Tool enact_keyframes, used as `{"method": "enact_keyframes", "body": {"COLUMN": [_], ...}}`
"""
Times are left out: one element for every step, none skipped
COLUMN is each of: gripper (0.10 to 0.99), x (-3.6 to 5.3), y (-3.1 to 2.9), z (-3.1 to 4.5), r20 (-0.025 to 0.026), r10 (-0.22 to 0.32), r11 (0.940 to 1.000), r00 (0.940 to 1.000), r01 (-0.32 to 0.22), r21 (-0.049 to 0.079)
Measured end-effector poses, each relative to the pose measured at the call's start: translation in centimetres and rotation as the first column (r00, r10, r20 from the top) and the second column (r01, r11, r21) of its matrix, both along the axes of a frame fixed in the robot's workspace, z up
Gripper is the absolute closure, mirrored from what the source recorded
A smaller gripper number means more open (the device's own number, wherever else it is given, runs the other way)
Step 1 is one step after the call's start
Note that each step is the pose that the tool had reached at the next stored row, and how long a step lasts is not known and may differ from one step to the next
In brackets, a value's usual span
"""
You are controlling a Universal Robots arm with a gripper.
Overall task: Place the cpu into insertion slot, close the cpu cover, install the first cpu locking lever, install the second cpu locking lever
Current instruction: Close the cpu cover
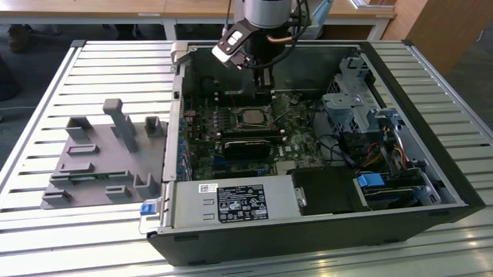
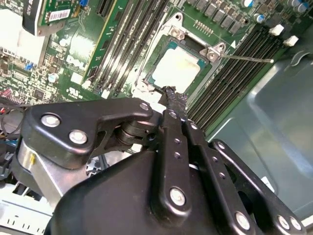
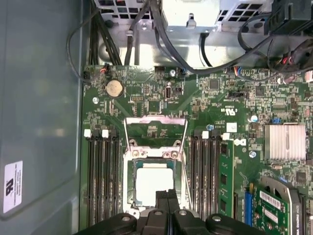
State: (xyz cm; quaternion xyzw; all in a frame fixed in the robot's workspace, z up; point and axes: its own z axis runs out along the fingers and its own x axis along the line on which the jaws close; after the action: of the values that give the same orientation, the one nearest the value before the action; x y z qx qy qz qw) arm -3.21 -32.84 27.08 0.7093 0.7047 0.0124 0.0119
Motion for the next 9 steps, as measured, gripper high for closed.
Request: {"method": "enact_keyframes", "body": {"gripper": [0.969,0.969,0.969,0.969,0.969,0.969,0.969,0.969,0.969], "x": [0.02,0.02,0.03,0.07,0.15,0.32,0.48,0.66,0.85], "y": [0.00,0.00,0.00,0.00,0.00,0.01,0.00,0.00,0.00], "z": [0.07,0.18,0.29,0.35,0.34,0.35,0.35,0.36,0.36], "r20": [-0.0003,-0.0004,-0.0004,-0.0003,-0.0003,-0.0003,-0.0004,-0.0005,-0.0005], "r10": [0.000,0.000,0.000,0.000,0.000,0.000,0.000,0.000,0.000], "r11": [1.0000,1.0000,1.0000,1.0000,1.0000,1.0000,1.0000,1.0000,1.0000], "r00": [1.0000,1.0000,1.0000,1.0000,1.0000,1.0000,1.0000,1.0000,1.0000], "r01": [0.000,0.000,0.000,0.000,0.000,0.000,0.000,0.000,0.000], "r21": [0.000,0.000,0.000,0.000,0.000,0.000,0.000,0.000,0.000]}}
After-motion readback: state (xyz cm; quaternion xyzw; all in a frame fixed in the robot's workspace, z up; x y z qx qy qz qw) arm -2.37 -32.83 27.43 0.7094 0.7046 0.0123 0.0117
